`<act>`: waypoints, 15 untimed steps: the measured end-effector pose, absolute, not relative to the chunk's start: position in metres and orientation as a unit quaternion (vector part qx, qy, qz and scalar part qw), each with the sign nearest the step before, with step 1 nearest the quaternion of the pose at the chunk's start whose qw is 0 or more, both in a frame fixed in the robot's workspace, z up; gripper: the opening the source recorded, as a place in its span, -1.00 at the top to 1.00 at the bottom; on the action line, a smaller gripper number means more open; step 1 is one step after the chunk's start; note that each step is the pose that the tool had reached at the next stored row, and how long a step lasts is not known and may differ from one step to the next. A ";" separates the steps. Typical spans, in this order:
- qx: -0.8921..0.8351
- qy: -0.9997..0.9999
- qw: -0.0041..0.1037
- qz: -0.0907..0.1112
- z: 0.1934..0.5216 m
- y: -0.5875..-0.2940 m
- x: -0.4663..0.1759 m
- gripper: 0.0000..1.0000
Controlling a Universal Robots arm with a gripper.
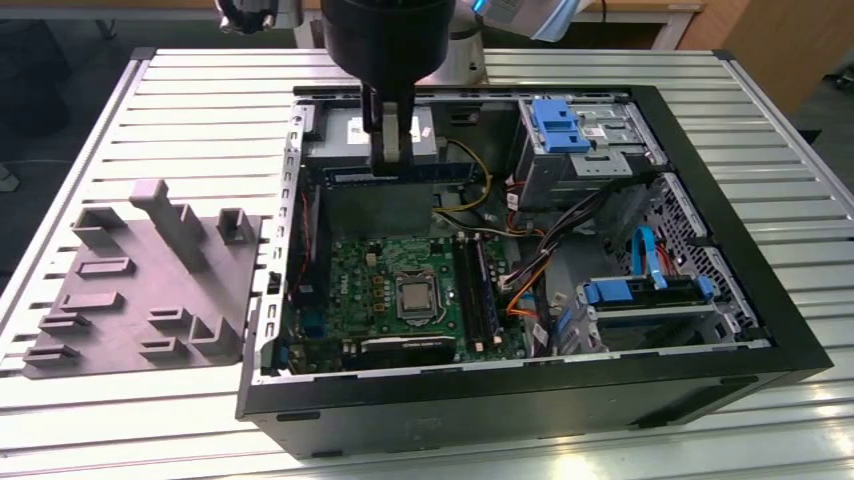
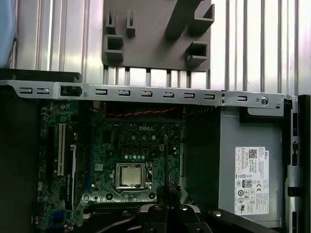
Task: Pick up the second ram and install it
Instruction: 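Pick up the second ram and move it above second insertion slot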
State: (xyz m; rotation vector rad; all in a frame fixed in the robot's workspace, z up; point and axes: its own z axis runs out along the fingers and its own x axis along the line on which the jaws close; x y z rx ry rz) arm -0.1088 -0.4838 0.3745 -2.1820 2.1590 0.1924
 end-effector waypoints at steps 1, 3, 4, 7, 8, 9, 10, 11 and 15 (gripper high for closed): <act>-0.709 0.702 0.033 0.063 0.374 -0.484 -0.108 0.77; -0.709 0.702 0.033 0.063 0.373 -0.484 -0.106 0.77; -0.709 0.702 0.033 0.063 0.372 -0.484 -0.105 0.77; -0.709 0.702 0.033 0.062 0.370 -0.484 -0.104 0.77; -0.709 0.702 0.033 0.062 0.369 -0.484 -0.102 0.77; -0.709 0.702 0.033 0.063 0.368 -0.484 -0.102 0.77; -0.709 0.702 0.033 0.063 0.368 -0.484 -0.101 0.77; -0.709 0.702 0.033 0.063 0.367 -0.484 -0.100 0.77; -0.709 0.702 0.033 0.063 0.363 -0.484 -0.098 0.77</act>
